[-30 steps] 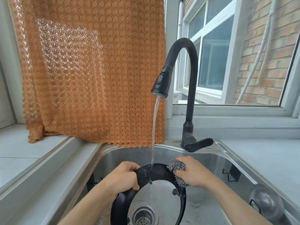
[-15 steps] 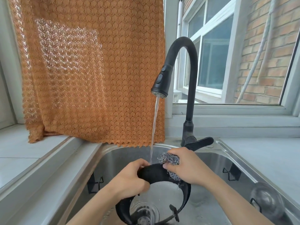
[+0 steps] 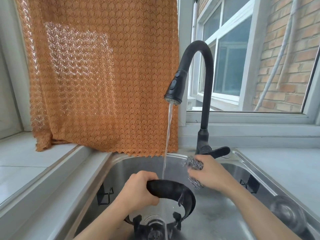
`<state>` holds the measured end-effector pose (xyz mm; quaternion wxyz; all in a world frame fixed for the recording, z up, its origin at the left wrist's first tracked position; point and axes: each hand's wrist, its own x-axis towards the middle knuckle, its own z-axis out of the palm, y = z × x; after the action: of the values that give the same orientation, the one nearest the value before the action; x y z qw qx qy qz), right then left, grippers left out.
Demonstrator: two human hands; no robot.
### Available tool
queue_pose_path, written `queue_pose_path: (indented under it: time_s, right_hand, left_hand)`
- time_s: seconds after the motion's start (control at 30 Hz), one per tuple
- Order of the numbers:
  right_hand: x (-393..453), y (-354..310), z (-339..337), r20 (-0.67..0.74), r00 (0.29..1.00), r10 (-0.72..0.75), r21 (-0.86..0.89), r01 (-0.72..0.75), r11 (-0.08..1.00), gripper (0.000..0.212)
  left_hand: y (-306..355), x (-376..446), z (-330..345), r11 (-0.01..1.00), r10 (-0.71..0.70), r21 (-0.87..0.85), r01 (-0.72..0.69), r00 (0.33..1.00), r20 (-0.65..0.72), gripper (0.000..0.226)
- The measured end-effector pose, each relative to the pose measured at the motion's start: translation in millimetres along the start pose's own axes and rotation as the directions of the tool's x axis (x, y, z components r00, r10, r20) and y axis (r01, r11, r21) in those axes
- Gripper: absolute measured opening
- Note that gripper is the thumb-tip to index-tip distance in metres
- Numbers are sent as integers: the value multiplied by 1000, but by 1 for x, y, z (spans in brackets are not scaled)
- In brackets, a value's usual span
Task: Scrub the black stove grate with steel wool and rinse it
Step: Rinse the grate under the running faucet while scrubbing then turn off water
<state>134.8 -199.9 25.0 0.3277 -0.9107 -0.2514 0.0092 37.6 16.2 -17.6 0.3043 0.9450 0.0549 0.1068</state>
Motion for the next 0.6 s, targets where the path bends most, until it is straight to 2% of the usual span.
queue_pose_path:
  time_s: [0.1, 0.17, 0.23, 0.33, 0.5, 0.6]
  right_hand:
    - [2, 17, 0, 202, 971, 129, -165, -96, 982, 64]
    - [2, 23, 7, 298, 941, 159, -217, -96, 971, 70]
    - [4, 27, 15, 346, 929, 132, -245, -47, 968, 57]
    - [8, 32, 23, 339, 939, 58, -215, 17, 976, 29]
    - [10, 37, 21, 325, 945, -32, -110, 71, 991, 21]
    - [11, 35, 19, 287, 953, -97, 6, 100, 995, 8]
  left_hand:
    - [0, 1, -2, 1000, -6, -29, 6, 1000, -4, 23]
    - [-2, 2, -4, 997, -30, -72, 30, 1000, -6, 19]
    - [-4, 2, -7, 992, -67, -104, 67, 998, 3, 19]
    - [-6, 3, -9, 985, -112, -129, 113, 994, 15, 19]
    - [-5, 0, -10, 987, -123, -95, 127, 992, 41, 18]
    - [-4, -1, -10, 991, -120, -53, 122, 992, 47, 20]
